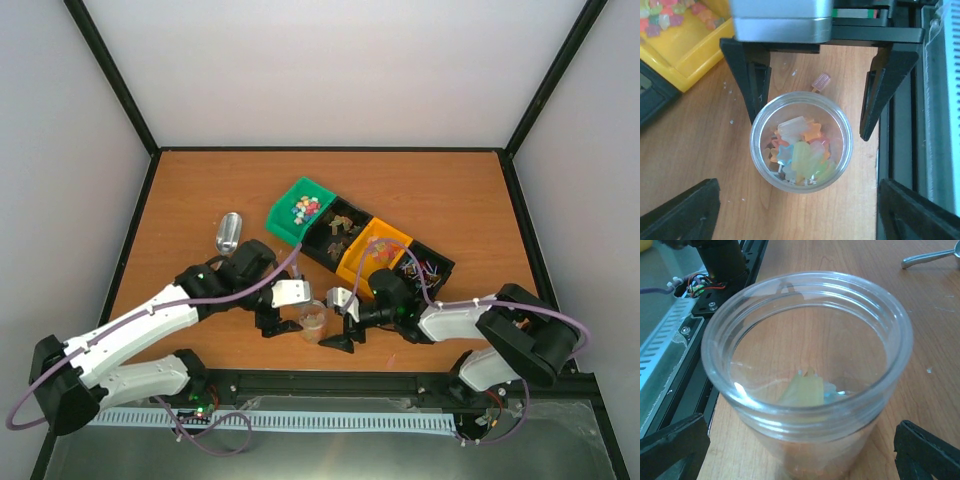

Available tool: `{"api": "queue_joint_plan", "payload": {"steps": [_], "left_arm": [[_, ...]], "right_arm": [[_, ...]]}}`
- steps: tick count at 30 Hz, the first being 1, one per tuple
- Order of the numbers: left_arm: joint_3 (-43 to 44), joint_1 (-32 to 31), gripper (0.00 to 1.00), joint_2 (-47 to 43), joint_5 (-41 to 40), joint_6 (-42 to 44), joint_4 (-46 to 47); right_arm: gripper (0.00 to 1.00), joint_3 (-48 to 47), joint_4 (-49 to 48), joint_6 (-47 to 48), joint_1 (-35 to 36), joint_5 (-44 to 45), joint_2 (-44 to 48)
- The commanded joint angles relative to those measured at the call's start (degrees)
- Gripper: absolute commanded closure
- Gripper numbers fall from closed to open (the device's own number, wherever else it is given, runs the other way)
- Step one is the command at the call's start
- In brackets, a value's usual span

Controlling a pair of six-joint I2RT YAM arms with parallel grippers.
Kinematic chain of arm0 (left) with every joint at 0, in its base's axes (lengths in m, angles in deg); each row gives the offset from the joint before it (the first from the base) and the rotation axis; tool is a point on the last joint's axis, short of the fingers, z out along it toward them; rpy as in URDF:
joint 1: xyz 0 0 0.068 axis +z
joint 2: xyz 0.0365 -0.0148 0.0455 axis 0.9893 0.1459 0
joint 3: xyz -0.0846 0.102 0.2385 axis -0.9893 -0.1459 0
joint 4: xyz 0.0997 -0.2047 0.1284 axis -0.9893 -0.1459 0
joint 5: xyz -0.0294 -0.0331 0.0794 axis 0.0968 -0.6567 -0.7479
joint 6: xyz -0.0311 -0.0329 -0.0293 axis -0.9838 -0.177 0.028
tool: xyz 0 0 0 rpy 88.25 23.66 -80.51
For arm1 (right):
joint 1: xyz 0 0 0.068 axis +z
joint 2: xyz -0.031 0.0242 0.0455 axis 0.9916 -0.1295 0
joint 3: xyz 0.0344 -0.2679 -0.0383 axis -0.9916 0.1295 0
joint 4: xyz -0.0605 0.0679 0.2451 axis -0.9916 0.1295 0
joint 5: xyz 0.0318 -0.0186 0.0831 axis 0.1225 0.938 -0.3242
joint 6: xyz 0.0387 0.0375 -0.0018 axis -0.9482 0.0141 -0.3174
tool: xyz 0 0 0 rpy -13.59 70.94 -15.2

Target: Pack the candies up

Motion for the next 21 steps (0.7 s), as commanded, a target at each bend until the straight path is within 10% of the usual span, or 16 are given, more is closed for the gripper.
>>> {"api": "queue_joint_plan", "payload": {"steps": [1, 9, 21], "left_arm": [[-2.52, -2.91, 0.17, -3.36, -3.68, 3.81, 5.67], [-5.28, -3.82, 0.50, -5.38, -0.09, 14.05, 7.80], [-8.44, -9.64, 0.56, -3.74, -1.71, 17.77, 15.29]], "right_arm": [[0.01, -1.86, -4.47, 0.29, 1.11, 0.51, -2.23], [0.03, -4.73, -5.90, 0.43, 1.43, 0.26, -5.78], [0.17, -5.72, -5.27, 1.45, 1.90, -0.16, -7.16]]}}
